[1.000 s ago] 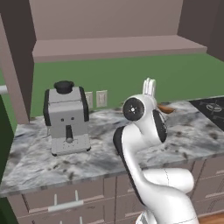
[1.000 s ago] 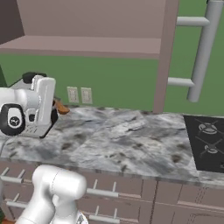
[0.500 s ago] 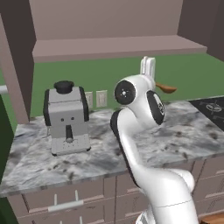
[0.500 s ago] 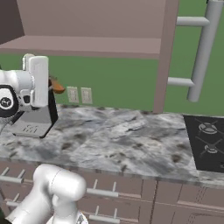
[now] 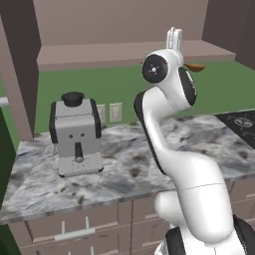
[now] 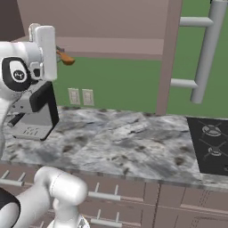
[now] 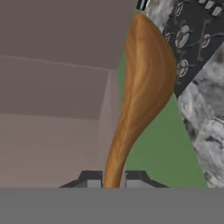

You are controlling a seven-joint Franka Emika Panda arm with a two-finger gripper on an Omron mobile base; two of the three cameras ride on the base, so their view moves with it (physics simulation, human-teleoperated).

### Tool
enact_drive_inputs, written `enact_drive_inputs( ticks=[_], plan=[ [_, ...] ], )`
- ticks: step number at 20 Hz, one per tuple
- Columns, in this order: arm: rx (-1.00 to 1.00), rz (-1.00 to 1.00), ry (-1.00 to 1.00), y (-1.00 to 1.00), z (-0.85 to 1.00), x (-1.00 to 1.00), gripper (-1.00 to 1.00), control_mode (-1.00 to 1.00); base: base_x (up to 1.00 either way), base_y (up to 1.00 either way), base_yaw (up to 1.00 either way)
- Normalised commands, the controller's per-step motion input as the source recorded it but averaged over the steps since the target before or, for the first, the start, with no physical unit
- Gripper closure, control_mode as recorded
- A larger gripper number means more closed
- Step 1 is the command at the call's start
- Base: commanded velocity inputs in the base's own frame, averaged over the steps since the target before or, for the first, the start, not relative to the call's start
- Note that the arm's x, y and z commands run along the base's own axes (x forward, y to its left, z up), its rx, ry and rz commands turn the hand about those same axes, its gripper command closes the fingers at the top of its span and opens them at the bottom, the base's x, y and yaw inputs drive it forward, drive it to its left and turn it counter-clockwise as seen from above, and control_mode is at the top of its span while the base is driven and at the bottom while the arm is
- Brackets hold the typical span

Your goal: Organize the utensils by type. Pick up the wooden spoons from the counter and place them in the open cabinet. Then pick up the metallic utensils from the counter and place them in the open drawer.

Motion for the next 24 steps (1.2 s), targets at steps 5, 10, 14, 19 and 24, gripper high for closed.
enact_drive_inputs(
  ticks=[5,10,14,19,24],
  plan=[
    [0.08,0.32,-0.10,-0.53,0.35,0.47,1.00,-1.00,0.00,0.00,0.00],
    [0.03,0.36,0.01,-0.26,0.19,0.37,1.00,-1.00,0.00,0.00,0.00],
    [-0.05,0.34,0.13,0.00,0.00,0.37,1.00,-1.00,0.00,0.00,0.00],
    [-0.01,0.34,0.01,0.00,0.03,0.39,1.00,-1.00,0.00,0.00,0.00],
    [-0.04,0.19,0.01,0.06,0.21,0.70,1.00,-1.00,0.00,0.00,0.00]
  ],
)
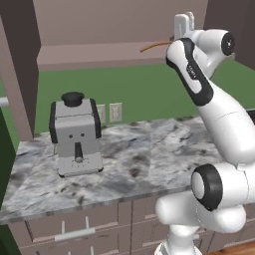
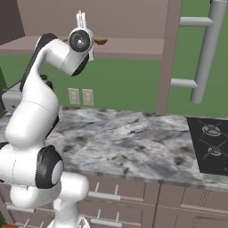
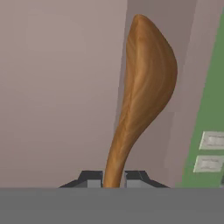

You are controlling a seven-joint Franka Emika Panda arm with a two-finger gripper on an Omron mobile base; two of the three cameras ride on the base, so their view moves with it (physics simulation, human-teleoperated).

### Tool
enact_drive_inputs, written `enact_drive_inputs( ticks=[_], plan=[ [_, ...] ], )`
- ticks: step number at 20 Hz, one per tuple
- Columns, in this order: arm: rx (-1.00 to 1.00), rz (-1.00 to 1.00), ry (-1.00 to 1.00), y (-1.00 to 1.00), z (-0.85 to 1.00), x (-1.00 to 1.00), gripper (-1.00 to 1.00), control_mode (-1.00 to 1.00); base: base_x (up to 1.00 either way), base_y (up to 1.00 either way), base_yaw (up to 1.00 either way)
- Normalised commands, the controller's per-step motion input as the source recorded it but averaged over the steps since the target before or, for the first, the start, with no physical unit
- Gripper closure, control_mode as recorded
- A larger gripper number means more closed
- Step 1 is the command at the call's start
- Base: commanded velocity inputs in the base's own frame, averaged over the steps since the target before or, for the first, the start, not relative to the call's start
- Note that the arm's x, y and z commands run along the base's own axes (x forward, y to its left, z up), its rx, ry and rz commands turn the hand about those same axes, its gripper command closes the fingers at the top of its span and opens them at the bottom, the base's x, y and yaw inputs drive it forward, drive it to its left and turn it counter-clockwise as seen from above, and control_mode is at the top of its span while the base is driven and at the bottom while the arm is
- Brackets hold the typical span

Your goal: Organize the utensils by type. Pick up the wooden spoons from the counter and place them in the open cabinet. Then pick up the metallic utensils from the counter and place them in the open drawer.

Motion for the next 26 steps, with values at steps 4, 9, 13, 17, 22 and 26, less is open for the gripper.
enact_drive_inputs(
  ticks=[4,9,13,17,22,26],
  plan=[
    [-0.15,0.00,0.10,0.23,0.26,0.72,1.00,-1.00,0.00,0.00,0.00],
    [-0.15,0.00,0.09,0.33,0.13,0.71,1.00,-1.00,0.00,0.00,0.00],
    [-0.06,-0.14,-0.01,0.22,0.00,0.59,1.00,-1.00,0.00,0.00,0.00],
    [-0.01,-0.25,-0.02,-0.02,-0.13,0.44,1.00,-1.00,0.00,0.00,0.00],
    [0.00,-0.24,-0.02,-0.04,-0.27,0.40,1.00,-1.00,0.00,0.00,0.00],
    [0.01,-0.15,-0.03,-0.23,-0.53,0.01,1.00,-1.00,0.00,0.00,0.00]
  ],
)
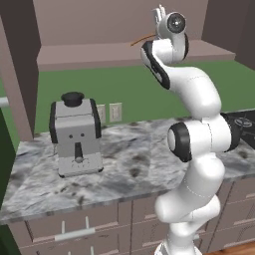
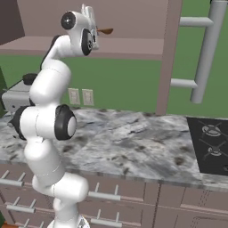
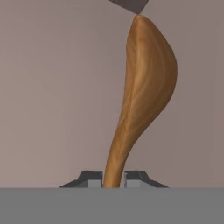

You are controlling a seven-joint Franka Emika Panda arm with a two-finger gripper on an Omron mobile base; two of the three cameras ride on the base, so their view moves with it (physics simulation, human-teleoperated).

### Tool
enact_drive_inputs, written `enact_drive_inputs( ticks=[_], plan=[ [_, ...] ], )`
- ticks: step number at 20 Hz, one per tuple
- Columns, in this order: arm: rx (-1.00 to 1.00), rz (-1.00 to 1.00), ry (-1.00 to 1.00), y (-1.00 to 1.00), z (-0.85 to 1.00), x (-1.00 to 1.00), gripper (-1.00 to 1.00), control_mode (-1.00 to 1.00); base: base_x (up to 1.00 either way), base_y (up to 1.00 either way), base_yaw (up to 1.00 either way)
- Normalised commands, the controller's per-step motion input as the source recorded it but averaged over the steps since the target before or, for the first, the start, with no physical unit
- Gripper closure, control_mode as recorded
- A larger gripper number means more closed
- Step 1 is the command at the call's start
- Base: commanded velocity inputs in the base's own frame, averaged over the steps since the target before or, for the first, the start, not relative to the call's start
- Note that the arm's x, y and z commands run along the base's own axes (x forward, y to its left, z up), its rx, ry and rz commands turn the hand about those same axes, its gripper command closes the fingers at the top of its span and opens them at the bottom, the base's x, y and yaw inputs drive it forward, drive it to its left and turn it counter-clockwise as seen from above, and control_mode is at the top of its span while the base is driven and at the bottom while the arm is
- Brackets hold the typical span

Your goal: Organize the utensils by type. Pick up the wooden spoons from the counter and place them in the open cabinet. Then pick up the metallic utensils from the counter and place them in the open drawer.

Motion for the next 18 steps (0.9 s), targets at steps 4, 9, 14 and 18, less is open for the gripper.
enact_drive_inputs(
  ticks=[4,9,14,18],
  plan=[
    [0.08,-0.11,-0.01,-0.38,-0.68,-0.03,-1.00,-1.00,0.00,0.00,0.00],
    [0.04,-0.07,0.00,-0.33,-0.65,0.28,-1.00,-1.00,0.00,0.00,0.00],
    [0.00,-0.02,0.02,-0.11,-0.38,0.37,-1.00,-1.00,0.00,0.00,0.00],
    [0.01,0.16,0.42,0.00,-0.02,0.20,-1.00,-1.00,0.00,0.00,0.00]
  ],
)
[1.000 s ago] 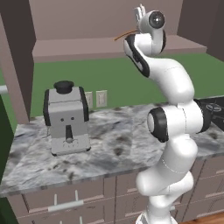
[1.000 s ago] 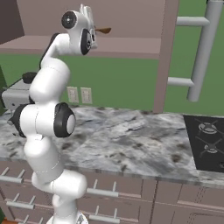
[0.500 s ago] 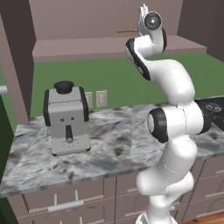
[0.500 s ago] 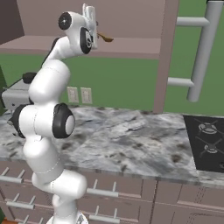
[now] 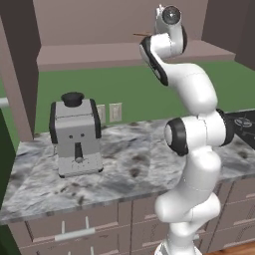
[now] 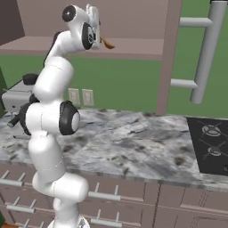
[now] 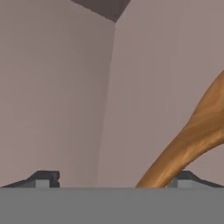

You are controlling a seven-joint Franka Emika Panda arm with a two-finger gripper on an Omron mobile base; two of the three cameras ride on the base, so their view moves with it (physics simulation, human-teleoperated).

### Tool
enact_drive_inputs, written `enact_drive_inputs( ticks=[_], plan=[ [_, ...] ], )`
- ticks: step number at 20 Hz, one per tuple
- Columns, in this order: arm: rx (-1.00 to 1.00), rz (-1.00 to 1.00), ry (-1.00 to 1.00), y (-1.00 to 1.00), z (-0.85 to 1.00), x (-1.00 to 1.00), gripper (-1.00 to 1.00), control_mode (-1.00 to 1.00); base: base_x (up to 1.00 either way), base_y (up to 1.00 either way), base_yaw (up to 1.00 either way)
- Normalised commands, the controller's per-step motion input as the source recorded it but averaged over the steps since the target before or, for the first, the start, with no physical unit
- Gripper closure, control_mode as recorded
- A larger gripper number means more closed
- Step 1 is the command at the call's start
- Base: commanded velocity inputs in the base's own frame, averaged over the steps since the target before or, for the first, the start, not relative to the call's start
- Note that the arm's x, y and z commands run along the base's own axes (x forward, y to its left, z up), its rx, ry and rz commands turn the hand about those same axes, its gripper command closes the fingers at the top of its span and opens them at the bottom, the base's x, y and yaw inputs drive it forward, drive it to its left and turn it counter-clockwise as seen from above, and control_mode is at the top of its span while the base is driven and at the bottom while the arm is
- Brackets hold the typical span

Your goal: Organize the utensils by type. Pick up the wooden spoons from the counter and place them in the open cabinet. Then pick up the metallic utensils from the counter and place them in the open drawer.

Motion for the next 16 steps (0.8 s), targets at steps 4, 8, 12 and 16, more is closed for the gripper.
enact_drive_inputs(
  ticks=[4,8,12,16],
  plan=[
    [0.00,0.30,0.50,0.08,-0.28,0.12,-1.00,-1.00,0.00,0.00,0.00],
    [0.00,0.32,0.27,0.11,-0.18,-0.10,-1.00,-1.00,0.00,0.00,0.00],
    [0.00,0.24,0.05,0.21,-0.09,-0.38,-1.00,-1.00,0.00,0.00,0.00],
    [0.00,0.13,-0.14,0.41,-0.28,-0.57,-1.00,-1.00,0.00,0.00,0.00]
  ],
)
